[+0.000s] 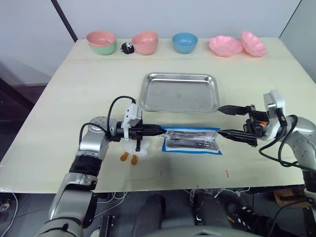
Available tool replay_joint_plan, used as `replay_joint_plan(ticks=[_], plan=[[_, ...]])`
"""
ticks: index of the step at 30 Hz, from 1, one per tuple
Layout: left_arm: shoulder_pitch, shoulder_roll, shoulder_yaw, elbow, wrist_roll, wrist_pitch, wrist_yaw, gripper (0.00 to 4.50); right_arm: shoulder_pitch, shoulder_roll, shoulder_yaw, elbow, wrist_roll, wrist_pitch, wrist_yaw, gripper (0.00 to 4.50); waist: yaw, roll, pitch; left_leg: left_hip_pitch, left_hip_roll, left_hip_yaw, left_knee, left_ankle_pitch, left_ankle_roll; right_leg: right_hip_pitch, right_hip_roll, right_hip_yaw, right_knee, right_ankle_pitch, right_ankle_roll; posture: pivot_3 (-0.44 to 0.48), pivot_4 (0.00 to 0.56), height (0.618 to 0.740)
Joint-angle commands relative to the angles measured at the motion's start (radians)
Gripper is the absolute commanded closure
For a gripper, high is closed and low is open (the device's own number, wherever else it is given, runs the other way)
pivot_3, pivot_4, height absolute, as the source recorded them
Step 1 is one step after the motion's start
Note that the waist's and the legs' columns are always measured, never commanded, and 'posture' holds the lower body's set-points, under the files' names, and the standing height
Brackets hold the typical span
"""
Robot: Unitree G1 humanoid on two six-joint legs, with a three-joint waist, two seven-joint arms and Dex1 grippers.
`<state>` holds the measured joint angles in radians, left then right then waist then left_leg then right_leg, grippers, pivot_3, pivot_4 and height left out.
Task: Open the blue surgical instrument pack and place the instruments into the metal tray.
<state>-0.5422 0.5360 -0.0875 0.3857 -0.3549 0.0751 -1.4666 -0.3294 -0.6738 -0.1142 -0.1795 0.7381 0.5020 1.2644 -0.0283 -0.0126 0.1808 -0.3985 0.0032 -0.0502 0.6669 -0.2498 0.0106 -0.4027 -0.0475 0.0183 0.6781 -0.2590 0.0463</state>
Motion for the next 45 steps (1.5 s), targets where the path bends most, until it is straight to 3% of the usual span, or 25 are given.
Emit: replay_joint_plan(ticks=[1, 4, 7, 30, 45], plan=[[-0.009, 0.001, 0.001, 0.019, 0.013, -0.014, 0.002, 4.50, 0.033, 0.012, -0.006, -0.060, 0.032, 0.005, -0.010, 1.82, 0.003, 0.000, 0.000, 0.000, 0.000, 0.000, 0.000, 0.000, 0.000, 0.000, 0.000, 0.000, 0.000, 0.000, 0.000, 0.000, 0.150, 0.740], [-0.022, 0.000, -0.001, 0.028, 0.014, -0.016, -0.002, 4.50, 0.072, 0.016, 0.034, -0.060, -0.017, -0.031, -0.003, 3.36, 0.003, 0.000, 0.000, 0.000, 0.000, 0.000, 0.000, 0.000, 0.000, 0.000, 0.000, 0.000, 0.000, 0.000, 0.000, 0.000, 0.150, 0.740], [-0.033, 0.000, -0.004, 0.041, 0.018, -0.020, -0.008, 4.50, 0.092, 0.015, 0.076, -0.036, -0.087, -0.086, 0.001, 4.44, 0.003, 0.000, 0.000, 0.000, -0.001, 0.000, 0.000, 0.000, 0.000, 0.000, 0.000, 0.000, 0.000, 0.000, 0.000, 0.000, 0.150, 0.740], [-0.044, -0.018, 0.012, 0.047, 0.016, 0.053, 0.048, 4.50, 0.251, 0.002, 0.275, 0.088, -0.390, -0.330, 0.007, 4.44, 0.011, -0.001, 0.000, 0.000, -0.001, 0.001, 0.001, 0.000, 0.000, 0.000, 0.001, 0.000, 0.000, 0.000, 0.000, 0.000, 0.150, 0.740], [-0.152, -0.050, -0.076, 0.261, 0.168, 0.127, 0.206, 4.50, 0.247, 0.011, 0.292, 0.135, -0.429, -0.394, -0.016, 4.44, 0.008, -0.003, -0.002, 0.002, -0.001, 0.001, 0.001, 0.000, 0.000, 0.001, 0.001, 0.000, 0.000, 0.000, 0.000, 0.000, 0.150, 0.740]])
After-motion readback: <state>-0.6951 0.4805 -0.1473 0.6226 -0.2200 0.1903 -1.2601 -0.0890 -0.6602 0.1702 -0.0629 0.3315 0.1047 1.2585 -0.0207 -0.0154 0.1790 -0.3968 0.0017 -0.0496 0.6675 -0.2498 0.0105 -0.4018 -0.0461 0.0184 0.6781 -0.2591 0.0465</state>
